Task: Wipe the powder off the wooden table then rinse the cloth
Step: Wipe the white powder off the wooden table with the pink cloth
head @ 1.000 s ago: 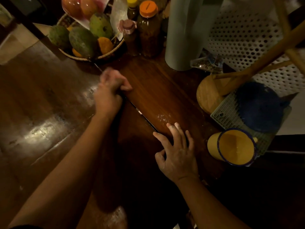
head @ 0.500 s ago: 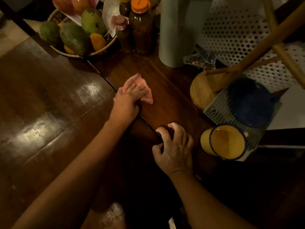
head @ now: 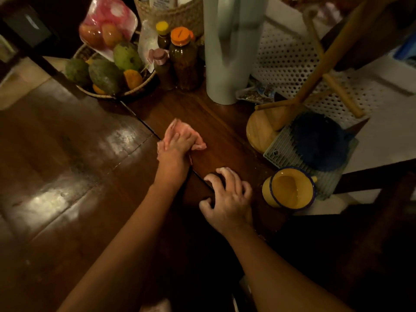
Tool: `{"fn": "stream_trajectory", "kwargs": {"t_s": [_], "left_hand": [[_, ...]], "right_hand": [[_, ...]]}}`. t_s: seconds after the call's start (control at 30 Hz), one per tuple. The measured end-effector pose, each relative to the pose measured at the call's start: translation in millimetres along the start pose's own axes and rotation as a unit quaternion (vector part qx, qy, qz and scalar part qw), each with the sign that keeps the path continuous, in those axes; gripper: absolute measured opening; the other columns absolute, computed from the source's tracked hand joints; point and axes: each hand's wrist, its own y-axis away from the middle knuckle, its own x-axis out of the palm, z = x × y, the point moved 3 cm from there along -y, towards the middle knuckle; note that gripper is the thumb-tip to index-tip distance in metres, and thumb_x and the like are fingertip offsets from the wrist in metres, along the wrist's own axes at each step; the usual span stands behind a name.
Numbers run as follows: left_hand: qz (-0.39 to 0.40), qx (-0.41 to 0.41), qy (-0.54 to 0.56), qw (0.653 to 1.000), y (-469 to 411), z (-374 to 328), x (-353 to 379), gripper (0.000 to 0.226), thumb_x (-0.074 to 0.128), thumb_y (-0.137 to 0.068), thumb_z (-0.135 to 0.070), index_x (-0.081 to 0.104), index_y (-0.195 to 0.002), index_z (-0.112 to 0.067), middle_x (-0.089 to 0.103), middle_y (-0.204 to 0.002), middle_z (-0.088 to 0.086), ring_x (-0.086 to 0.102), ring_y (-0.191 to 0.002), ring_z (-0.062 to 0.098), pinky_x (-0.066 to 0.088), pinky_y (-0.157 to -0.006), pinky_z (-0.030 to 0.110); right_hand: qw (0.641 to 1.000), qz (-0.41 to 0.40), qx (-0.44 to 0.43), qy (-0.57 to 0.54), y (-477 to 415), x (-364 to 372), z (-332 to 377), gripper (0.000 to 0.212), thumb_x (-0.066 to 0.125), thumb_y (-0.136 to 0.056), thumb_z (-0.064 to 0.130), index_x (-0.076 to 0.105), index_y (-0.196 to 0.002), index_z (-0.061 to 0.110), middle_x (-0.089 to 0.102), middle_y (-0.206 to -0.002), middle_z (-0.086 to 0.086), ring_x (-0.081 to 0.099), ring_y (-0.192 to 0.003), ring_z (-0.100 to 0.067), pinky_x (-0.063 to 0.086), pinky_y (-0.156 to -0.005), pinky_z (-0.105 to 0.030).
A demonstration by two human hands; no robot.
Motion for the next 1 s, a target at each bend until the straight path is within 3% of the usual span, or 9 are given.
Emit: {"fn": "stream_trajectory", "kwargs": {"t_s": [0.1,0.2,0.33,0.5,0.63,0.73,0.87,0.93,1.0], "left_hand": [[0.031,-0.005,-0.013,0.999,19.0,-14.5,4.0,0.064,0.053,-0.092,0.000,0.041,-0.149,-0.027,0.026,-0.161,-0.001,0.010,-0.152,0.022,-0.004,-0.117,0.043],[0.092,0.028,-0.034,0.995,27.1,-17.9,13.5,0.055,0.048,-0.101,-0.016,0.034,-0.153,-0.027,0.018,-0.164,0.000,0.001,-0.152,0.025,0.003,-0.119,0.052],[0.191,0.076,-0.036,0.978,23.7,-55.2,35.6,0.053,0.039,-0.105,-0.036,0.024,-0.156,-0.028,0.009,-0.165,0.003,-0.010,-0.150,0.021,0.001,-0.120,0.055],[0.219,0.130,-0.020,0.967,19.8,-118.5,53.6,0.060,0.042,-0.099,-0.001,0.031,-0.154,-0.023,0.016,-0.164,0.004,-0.005,-0.152,0.030,0.003,-0.119,0.061],[0.207,0.197,-0.063,0.956,22.5,-131.0,63.8,0.065,0.048,-0.093,0.004,0.035,-0.152,-0.019,0.022,-0.163,0.009,-0.002,-0.152,0.033,0.004,-0.120,0.058],[0.234,0.239,-0.081,0.939,36.1,-111.2,65.1,0.063,0.049,-0.093,0.004,0.041,-0.149,-0.024,0.020,-0.163,-0.001,-0.009,-0.151,0.024,-0.004,-0.121,0.047],[0.237,0.220,-0.079,0.943,27.6,-88.1,49.4,0.064,0.048,-0.092,0.005,0.046,-0.145,-0.031,0.026,-0.161,-0.003,0.006,-0.152,0.016,0.004,-0.123,0.047],[0.254,0.162,-0.138,0.943,16.9,-84.8,50.2,0.065,0.047,-0.094,0.000,0.038,-0.149,-0.034,0.019,-0.163,-0.003,0.001,-0.151,0.015,0.007,-0.121,0.055],[0.173,0.139,-0.169,0.960,18.0,-90.9,61.4,0.065,0.049,-0.095,-0.004,0.035,-0.150,-0.035,0.017,-0.164,0.001,0.004,-0.152,0.027,0.014,-0.119,0.061]], "right_hand": [[0.994,0.107,-0.009,-0.025,-8.1,-18.9,7.0,0.055,0.059,-0.079,0.043,0.049,-0.133,0.039,0.033,-0.152,0.004,0.028,-0.144,-0.022,0.027,-0.109,-0.045],[0.975,0.186,-0.066,-0.104,-4.2,-62.4,18.1,0.056,0.061,-0.090,0.035,0.045,-0.144,0.035,0.028,-0.153,0.005,0.036,-0.138,-0.024,0.041,-0.108,-0.045],[0.979,0.060,-0.122,-0.151,44.7,-127.7,3.7,0.050,0.056,-0.088,0.031,0.054,-0.138,0.033,0.045,-0.136,0.010,0.046,-0.120,-0.013,0.044,-0.096,-0.027],[0.996,0.043,-0.045,-0.059,98.8,-153.5,-53.9,0.047,0.047,-0.089,0.040,0.051,-0.135,0.041,0.047,-0.131,0.015,0.042,-0.121,-0.009,0.045,-0.094,-0.032],[0.998,0.029,-0.041,0.025,116.9,-150.9,-62.4,0.045,0.047,-0.085,0.045,0.055,-0.129,0.044,0.059,-0.119,0.016,0.056,-0.112,-0.014,0.045,-0.083,-0.033],[0.996,0.046,-0.051,0.051,116.6,-146.2,-55.1,0.051,0.046,-0.081,0.050,0.054,-0.131,0.042,0.066,-0.114,0.011,0.056,-0.115,-0.019,0.051,-0.083,-0.039],[0.996,0.026,-0.064,0.049,123.0,-147.8,-56.2,0.039,0.050,-0.078,0.049,0.065,-0.113,0.037,0.069,-0.103,0.012,0.056,-0.114,-0.020,0.052,-0.080,-0.040],[0.996,0.017,-0.072,0.050,126.9,-147.0,-56.4,0.035,0.050,-0.078,0.047,0.066,-0.108,0.038,0.069,-0.100,0.014,0.055,-0.113,-0.018,0.051,-0.079,-0.039],[0.996,0.009,-0.072,0.049,128.4,-146.7,-56.7,0.033,0.051,-0.077,0.046,0.066,-0.106,0.039,0.069,-0.100,0.015,0.054,-0.114,-0.018,0.051,-0.080,-0.039]]}}
